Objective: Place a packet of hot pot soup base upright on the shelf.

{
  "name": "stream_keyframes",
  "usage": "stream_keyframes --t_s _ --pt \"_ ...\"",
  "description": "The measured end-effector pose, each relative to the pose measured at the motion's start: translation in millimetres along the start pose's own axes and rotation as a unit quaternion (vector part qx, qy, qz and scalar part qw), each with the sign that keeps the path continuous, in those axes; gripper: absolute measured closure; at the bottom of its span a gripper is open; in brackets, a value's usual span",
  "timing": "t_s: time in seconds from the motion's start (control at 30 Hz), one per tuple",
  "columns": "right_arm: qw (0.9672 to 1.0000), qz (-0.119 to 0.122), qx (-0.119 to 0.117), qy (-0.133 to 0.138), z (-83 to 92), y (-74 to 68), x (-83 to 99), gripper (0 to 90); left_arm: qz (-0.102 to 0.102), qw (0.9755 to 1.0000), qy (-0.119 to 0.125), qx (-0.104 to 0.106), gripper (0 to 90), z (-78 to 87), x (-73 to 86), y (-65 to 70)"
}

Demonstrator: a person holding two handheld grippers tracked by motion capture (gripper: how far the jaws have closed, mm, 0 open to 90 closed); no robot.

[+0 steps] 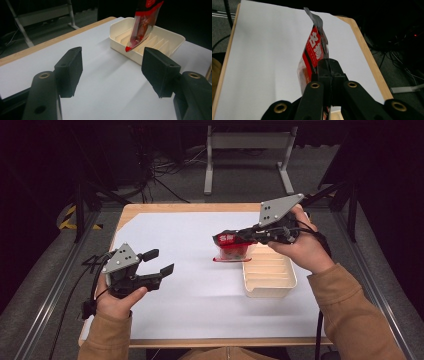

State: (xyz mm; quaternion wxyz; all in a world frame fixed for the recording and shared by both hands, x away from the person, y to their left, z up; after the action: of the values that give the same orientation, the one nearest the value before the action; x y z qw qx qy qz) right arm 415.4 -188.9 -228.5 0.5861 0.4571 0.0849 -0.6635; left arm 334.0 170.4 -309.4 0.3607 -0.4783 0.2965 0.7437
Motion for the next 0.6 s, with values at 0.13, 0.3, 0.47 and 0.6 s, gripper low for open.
stream_keyframes --t_s 0.13,0.3,0.47,0.6 --pt "0.9998 0.001 0.017 -0.004 4.9 7.6 6.0 88.9 0.005 0.9999 0.001 -0.009 32.3 0.9 1.1 -2.7" --pt "0.9996 0.000 0.029 -0.008 9.7 13.7 10.9 89.0 0.002 0.9997 -0.005 -0.024 31.0 1.2 2.9 -6.8" --pt "0.9987 0.003 0.047 -0.016 15.4 21.0 16.4 89.0 0.003 0.9994 -0.005 -0.033 29.5 0.9 4.9 -9.9" --pt "0.9983 0.000 0.055 -0.020 18.5 26.4 22.5 89.0 0.005 0.9990 -0.005 -0.043 29.3 1.9 6.4 -13.2"
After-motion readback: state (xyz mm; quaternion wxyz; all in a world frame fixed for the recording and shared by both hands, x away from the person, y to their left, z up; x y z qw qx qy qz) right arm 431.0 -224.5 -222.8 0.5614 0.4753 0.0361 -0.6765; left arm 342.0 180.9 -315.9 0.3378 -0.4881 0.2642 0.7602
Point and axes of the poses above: each handheld gripper's, and its own axes: z roughly backward along the jaws, x roughly out of its underside, y roughly to its right, the point moved 1 cm from there along -z, roughly forward along the jaws, and after that the axes turned 9 degrees about x, right-handed, at the moved point
